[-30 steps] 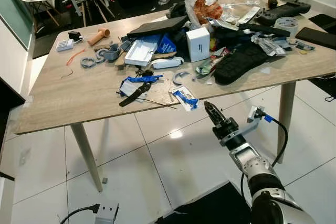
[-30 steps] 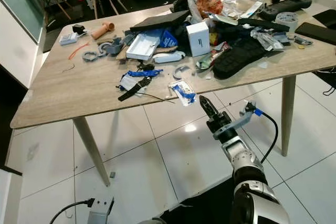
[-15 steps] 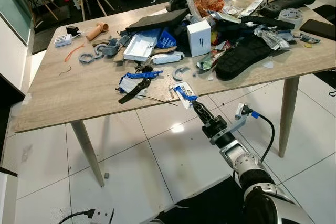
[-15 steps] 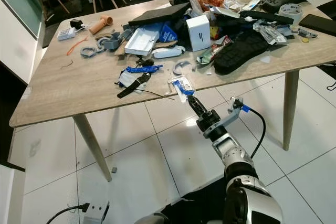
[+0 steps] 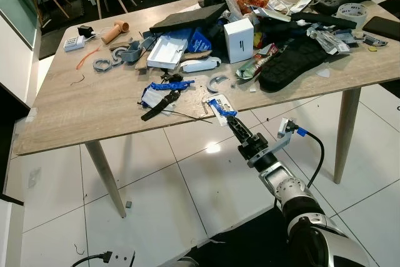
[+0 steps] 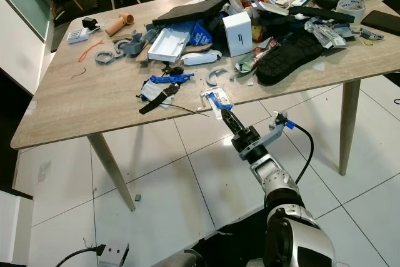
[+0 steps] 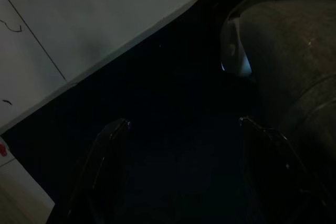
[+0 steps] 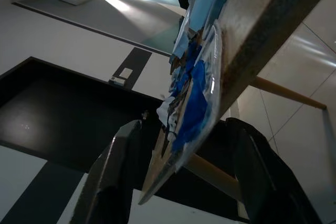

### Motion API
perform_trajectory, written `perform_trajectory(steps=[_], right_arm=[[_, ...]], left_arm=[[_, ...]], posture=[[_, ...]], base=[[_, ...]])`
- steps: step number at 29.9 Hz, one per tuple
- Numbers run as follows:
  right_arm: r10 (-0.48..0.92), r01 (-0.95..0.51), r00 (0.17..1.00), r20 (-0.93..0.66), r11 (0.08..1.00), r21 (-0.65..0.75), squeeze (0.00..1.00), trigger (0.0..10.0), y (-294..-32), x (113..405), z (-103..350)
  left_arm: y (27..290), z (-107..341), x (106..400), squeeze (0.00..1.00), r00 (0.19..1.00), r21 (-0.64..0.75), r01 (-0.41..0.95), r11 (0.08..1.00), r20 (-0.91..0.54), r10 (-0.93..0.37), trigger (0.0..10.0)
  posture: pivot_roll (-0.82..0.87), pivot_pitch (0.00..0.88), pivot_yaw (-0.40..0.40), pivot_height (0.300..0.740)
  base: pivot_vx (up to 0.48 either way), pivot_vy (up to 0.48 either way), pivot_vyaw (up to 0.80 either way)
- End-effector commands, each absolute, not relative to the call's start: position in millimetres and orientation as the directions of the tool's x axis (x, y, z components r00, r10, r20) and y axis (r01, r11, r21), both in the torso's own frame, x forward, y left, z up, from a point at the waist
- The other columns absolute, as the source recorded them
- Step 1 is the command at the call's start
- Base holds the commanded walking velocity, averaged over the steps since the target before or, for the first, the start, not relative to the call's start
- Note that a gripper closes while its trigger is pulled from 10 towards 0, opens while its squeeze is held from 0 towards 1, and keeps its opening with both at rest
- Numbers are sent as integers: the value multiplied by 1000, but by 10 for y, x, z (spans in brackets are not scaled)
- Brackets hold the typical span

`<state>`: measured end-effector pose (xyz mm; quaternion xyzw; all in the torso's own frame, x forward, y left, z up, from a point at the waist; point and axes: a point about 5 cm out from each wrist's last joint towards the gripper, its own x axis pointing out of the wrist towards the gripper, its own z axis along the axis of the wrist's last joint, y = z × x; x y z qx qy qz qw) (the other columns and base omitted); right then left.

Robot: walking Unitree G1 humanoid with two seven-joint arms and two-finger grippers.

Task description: Picking trash to rubbish bin

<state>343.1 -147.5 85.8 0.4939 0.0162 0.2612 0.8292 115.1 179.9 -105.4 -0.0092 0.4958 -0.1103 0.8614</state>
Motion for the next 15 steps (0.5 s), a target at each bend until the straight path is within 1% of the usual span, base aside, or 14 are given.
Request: perform_trajectory(steps=[1, 2, 3, 15], right_arm=[[450, -407, 864, 225, 364, 838, 0, 4196, -1399, 3439, 846], [444, -405, 867, 225, 367, 838, 0, 4196, -1402, 3447, 854], [436, -402, 871, 226, 369, 838, 0, 0, -1412, 3455, 862], [395, -428, 875, 278, 365, 827, 0, 0, -1502, 3524, 998]], left_arm=[[1903, -1071, 1047, 0, 454, -110, 189, 976, -871, -186, 10000], [1904, -1072, 1045, 0, 454, -111, 189, 976, -871, -187, 10000], [1904, -1072, 1041, 0, 453, -111, 189, 976, -872, -187, 10000], [1902, -1071, 1054, 0, 451, -108, 193, 975, -873, -186, 10000]], posture=[[-37, 174, 204, 740], [-37, 174, 204, 740], [-36, 174, 203, 740], [-51, 150, 197, 740]], base=[[0, 0, 0], [0, 0, 0], [0, 0, 0], [0, 0, 0]])
